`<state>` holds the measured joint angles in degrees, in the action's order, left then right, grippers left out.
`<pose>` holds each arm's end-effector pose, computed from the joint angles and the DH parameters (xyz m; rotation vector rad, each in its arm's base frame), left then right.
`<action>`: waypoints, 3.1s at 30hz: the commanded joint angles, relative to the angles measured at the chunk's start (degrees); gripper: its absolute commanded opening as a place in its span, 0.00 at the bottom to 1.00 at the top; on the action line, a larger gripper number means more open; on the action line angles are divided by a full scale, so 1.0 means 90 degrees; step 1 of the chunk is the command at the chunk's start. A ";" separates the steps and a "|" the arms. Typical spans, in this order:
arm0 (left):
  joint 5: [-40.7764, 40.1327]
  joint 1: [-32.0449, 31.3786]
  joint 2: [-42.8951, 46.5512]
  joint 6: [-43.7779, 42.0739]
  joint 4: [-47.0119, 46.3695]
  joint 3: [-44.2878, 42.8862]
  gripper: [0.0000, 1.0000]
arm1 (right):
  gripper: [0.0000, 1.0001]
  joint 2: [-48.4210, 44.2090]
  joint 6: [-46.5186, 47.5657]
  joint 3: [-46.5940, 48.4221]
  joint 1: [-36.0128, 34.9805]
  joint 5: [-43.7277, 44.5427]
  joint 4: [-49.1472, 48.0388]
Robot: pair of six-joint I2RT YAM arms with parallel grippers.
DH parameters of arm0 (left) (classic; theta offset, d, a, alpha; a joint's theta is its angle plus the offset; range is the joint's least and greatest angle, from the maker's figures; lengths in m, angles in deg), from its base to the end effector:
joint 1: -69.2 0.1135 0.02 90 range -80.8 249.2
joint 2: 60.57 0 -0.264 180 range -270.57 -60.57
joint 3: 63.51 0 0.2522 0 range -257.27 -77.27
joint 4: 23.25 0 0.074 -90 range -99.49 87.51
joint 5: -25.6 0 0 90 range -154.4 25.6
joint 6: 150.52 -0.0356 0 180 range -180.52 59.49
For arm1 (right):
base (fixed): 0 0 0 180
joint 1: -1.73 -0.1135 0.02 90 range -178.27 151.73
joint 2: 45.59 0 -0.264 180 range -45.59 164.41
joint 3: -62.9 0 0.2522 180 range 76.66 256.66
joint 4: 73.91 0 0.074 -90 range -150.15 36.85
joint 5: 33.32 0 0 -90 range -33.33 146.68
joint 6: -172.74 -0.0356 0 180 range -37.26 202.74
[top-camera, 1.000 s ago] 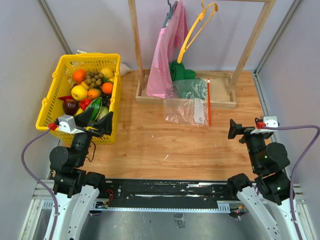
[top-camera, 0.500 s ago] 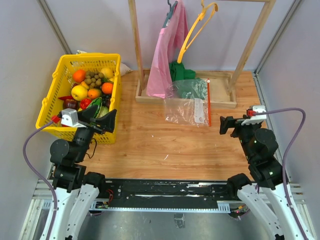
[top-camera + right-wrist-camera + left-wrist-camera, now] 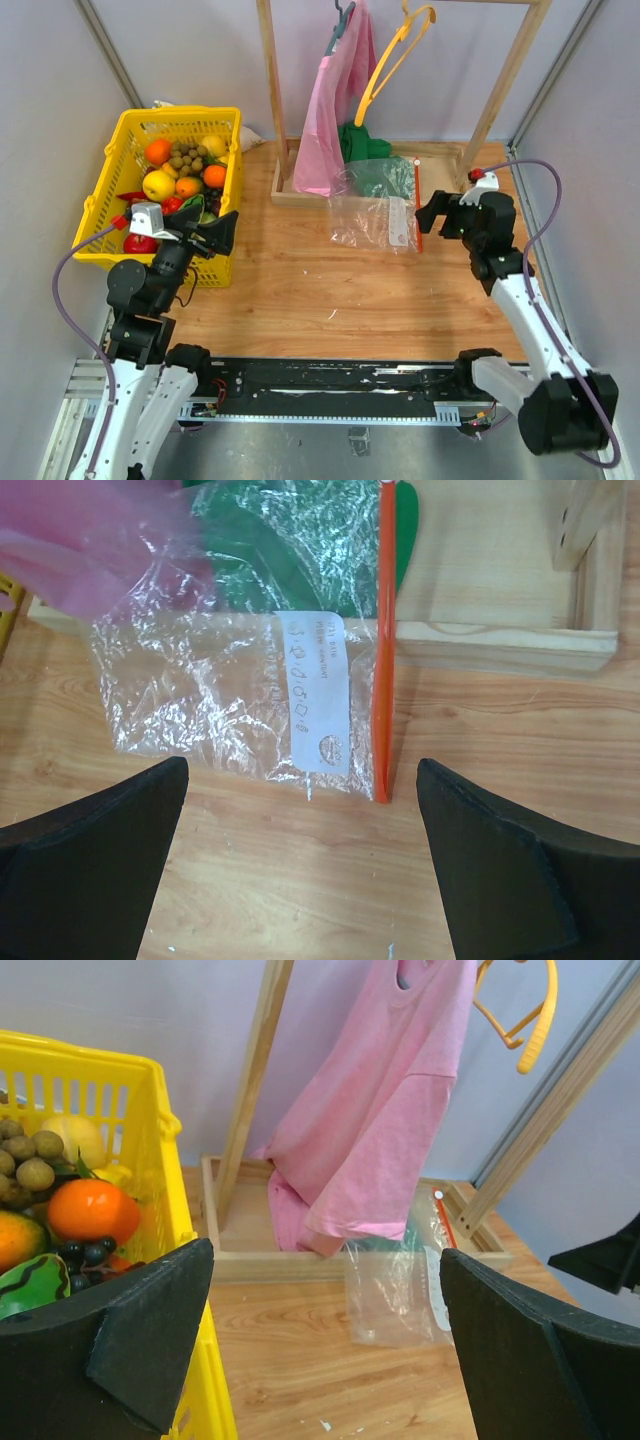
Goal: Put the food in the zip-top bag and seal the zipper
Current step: Pick up the zipper food storage bag at the center of the board, then open the zipper of the food storage bag at the center of the board.
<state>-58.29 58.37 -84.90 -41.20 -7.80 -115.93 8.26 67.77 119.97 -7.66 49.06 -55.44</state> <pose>0.1060 -0.0241 0.3650 -0.0103 1.3699 -0.5145 0.2178 0.0408 0.3121 -0.0040 1.8551 0.4192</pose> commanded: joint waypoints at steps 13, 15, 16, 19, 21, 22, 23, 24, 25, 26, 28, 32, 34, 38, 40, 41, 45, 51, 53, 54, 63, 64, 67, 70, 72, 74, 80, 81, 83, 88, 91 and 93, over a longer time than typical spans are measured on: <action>0.1299 -0.0034 -0.0316 -0.0372 -0.0261 -0.0151 0.99 | 0.98 0.3652 -0.1654 0.0001 0.2009 -0.3404 -0.3558; 0.1573 -0.0069 -0.0511 -0.0340 -0.0251 -0.0250 0.99 | 0.96 0.4280 -0.1666 0.0154 0.2045 -0.3591 -0.3727; 0.1704 -0.0092 -0.0597 -0.0340 -0.0224 -0.0298 0.99 | 0.93 0.4537 -0.1725 0.0229 0.2050 -0.3722 -0.3875; 0.2002 -0.0132 -0.0923 -0.0280 -0.0199 -0.0454 0.99 | 0.88 0.5265 -0.2069 0.0345 0.2068 -0.4048 -0.4642; 0.2121 -0.0149 -0.1136 -0.0219 -0.0173 -0.0569 0.99 | 0.84 0.5636 -0.2237 0.0418 0.2068 -0.4251 -0.5007; 0.2177 -0.0161 -0.1233 -0.0201 -0.0124 -0.0637 0.99 | 0.83 0.5797 -0.2307 0.0444 0.2064 -0.4327 -0.5152; 0.2211 -0.0168 -0.1351 -0.0186 -0.0084 -0.0699 0.99 | 0.81 0.5930 -0.2365 0.0469 0.2068 -0.4379 -0.5265; 0.2236 -0.0186 -0.1453 -0.0170 -0.0045 -0.0758 0.99 | 0.80 0.6052 -0.2417 0.0493 0.2068 -0.4426 -0.5358; 0.2250 -0.0205 -0.1558 -0.0126 -0.0031 -0.0800 0.99 | 0.79 0.6181 -0.2471 0.0536 0.2064 -0.4490 -0.5436; 0.2263 -0.0225 -0.1665 -0.0083 -0.0017 -0.0832 0.99 | 0.76 0.6299 -0.2540 0.0573 0.2067 -0.4569 -0.5544; 0.2303 -0.0293 -0.1876 0.0026 -0.0013 -0.0881 0.99 | 0.70 0.6516 -0.2720 0.0613 0.2068 -0.4710 -0.5787; 0.2208 -0.0636 -0.2294 0.0192 0.0014 -0.1016 0.99 | 0.55 0.6808 -0.3080 0.0508 0.2068 -0.4924 -0.6393; 0.2043 -0.0849 -0.2486 0.0264 0.0035 -0.1086 0.99 | 0.47 0.6829 -0.3254 0.0410 0.2068 -0.5011 -0.6697; 0.1744 -0.1128 -0.2718 0.0520 0.0054 -0.1135 0.99 | 0.28 0.6667 -0.3568 0.0138 0.2065 -0.5123 -0.7235; 0.1603 -0.1217 -0.2728 0.0628 0.0056 -0.1118 0.99 | 0.21 0.6418 -0.3677 -0.0010 0.2066 -0.5158 -0.7420; 0.1533 -0.1261 -0.2727 0.0685 0.0051 -0.1111 0.99 | 0.18 0.6306 -0.3704 -0.0105 0.2065 -0.5168 -0.7480; 0.1324 -0.1421 -0.2660 0.0833 0.0059 -0.1045 0.99 | 0.10 0.5780 -0.3724 -0.0477 0.2047 -0.5135 -0.7577; 0.0974 -0.1805 -0.2783 0.1167 -0.0064 -0.0981 0.97 | 0.06 0.4786 -0.3494 -0.1096 0.1760 -0.4918 -0.7330; 0.0729 -0.2035 -0.2851 0.1233 -0.0120 -0.0986 0.97 | 0.05 0.4300 -0.3170 -0.1244 0.1559 -0.4723 -0.6857; 0.0576 -0.2167 -0.2899 0.1271 -0.0147 -0.0988 0.97 | 0.04 0.4037 -0.2955 -0.1294 0.1430 -0.4568 -0.6529; -0.0760 -0.3169 -0.3170 0.2033 -0.0687 -0.0787 0.94 | 0.01 0.1019 -0.0452 -0.0984 -0.0111 -0.2336 -0.2423; -0.0804 -0.3235 -0.3183 0.2116 -0.0796 -0.0752 0.94 | 0.01 0.0803 -0.0350 -0.0977 -0.0214 -0.2210 -0.2235; -0.0937 -0.3407 -0.3270 0.2302 -0.1037 -0.0730 0.93 | 0.01 0.0234 -0.0052 -0.0958 -0.0566 -0.1789 -0.1668; -0.1118 -0.3601 -0.3383 0.2396 -0.1225 -0.0777 0.92 | 0.01 -0.0183 0.0170 -0.0809 -0.0986 -0.1347 -0.1199; -0.1247 -0.3720 -0.3486 0.2419 -0.1408 -0.0806 0.92 | 0.01 -0.0404 0.0170 -0.0689 -0.1325 -0.1000 -0.0945; -0.1332 -0.3820 -0.3626 0.2429 -0.1558 -0.0912 0.91 | 0.01 -0.0583 0.0374 -0.0555 -0.1694 -0.0544 -0.0717; -0.1785 -0.4089 -0.4120 0.2302 -0.1753 -0.1313 0.86 | 0.01 -0.0743 0.0742 -0.0120 -0.2955 0.0943 -0.0148; -0.1867 -0.4114 -0.4196 0.2310 -0.1773 -0.1356 0.84 | 0.01 -0.0732 0.0795 -0.0074 -0.3137 0.1143 -0.0122; -0.1894 -0.4142 -0.4300 0.2436 -0.1923 -0.1351 0.81 | 0.01 -0.0680 0.0884 -0.0001 -0.3492 0.1457 -0.0092; -0.1890 -0.4235 -0.4402 0.2750 -0.2450 -0.1051 0.74 | 0.01 -0.0394 0.1159 0.0189 -0.4524 0.2453 -0.0102; -0.1887 -0.4260 -0.4397 0.2803 -0.2553 -0.0896 0.73 | 0.01 -0.0142 0.1267 0.0288 -0.4963 0.2901 -0.0193; -0.1944 -0.4265 -0.4370 0.2810 -0.2555 -0.0802 0.71 | 0.02 0.0019 0.1267 0.0330 -0.5144 0.2954 -0.0299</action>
<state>-73.85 20.71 -124.57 -16.90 -27.27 -125.00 6.49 77.06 120.78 -50.48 68.55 -57.21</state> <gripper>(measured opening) 0.722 0.025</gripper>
